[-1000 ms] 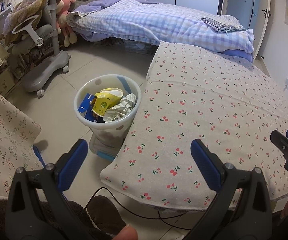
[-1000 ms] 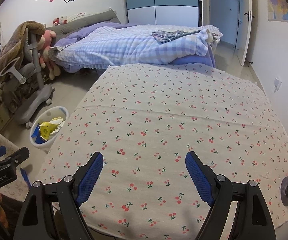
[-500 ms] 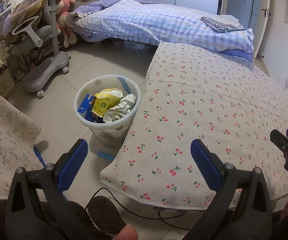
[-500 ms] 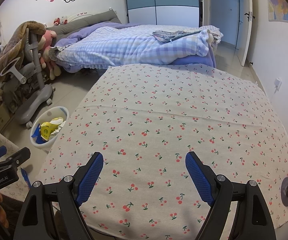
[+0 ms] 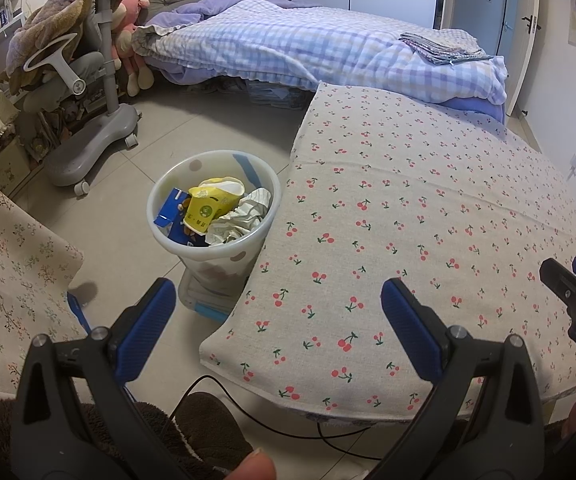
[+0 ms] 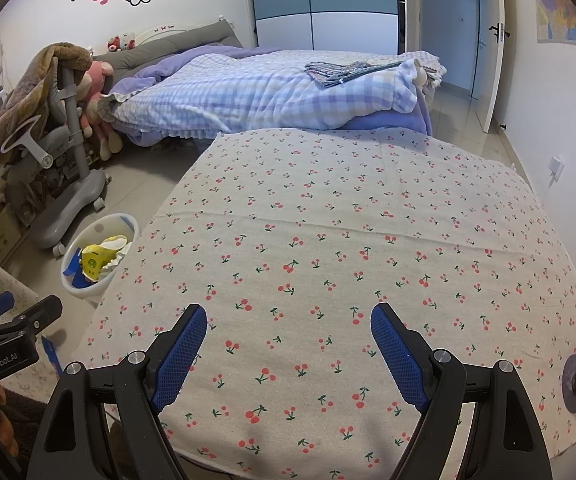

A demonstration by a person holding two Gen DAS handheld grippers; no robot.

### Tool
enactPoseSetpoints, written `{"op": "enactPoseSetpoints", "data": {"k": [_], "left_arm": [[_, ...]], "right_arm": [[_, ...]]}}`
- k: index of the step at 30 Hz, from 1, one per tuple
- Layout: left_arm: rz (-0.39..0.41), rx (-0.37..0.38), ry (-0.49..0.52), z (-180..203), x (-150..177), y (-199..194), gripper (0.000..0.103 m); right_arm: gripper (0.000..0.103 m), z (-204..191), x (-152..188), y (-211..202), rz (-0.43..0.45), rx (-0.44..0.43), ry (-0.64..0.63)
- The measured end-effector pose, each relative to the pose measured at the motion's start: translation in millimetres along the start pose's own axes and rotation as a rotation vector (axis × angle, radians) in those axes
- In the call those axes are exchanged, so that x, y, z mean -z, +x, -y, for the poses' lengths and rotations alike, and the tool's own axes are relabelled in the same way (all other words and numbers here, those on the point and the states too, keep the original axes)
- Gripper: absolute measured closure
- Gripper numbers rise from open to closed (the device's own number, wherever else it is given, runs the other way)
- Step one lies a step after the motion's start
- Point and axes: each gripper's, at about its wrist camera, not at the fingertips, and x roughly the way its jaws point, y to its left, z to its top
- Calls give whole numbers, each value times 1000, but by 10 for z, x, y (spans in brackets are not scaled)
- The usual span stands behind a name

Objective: Collect trash

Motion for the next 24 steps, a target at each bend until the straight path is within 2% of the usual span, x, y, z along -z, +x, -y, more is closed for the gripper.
{"op": "enactPoseSetpoints", "data": {"k": [14, 24], "left_arm": [[4, 11, 2, 8, -23, -26, 1], [-8, -2, 10, 45, -24, 131, 1]], "right_arm": [[17, -8, 0, 10, 4, -6, -5], [16, -1, 12, 111, 2, -15, -6]]}}
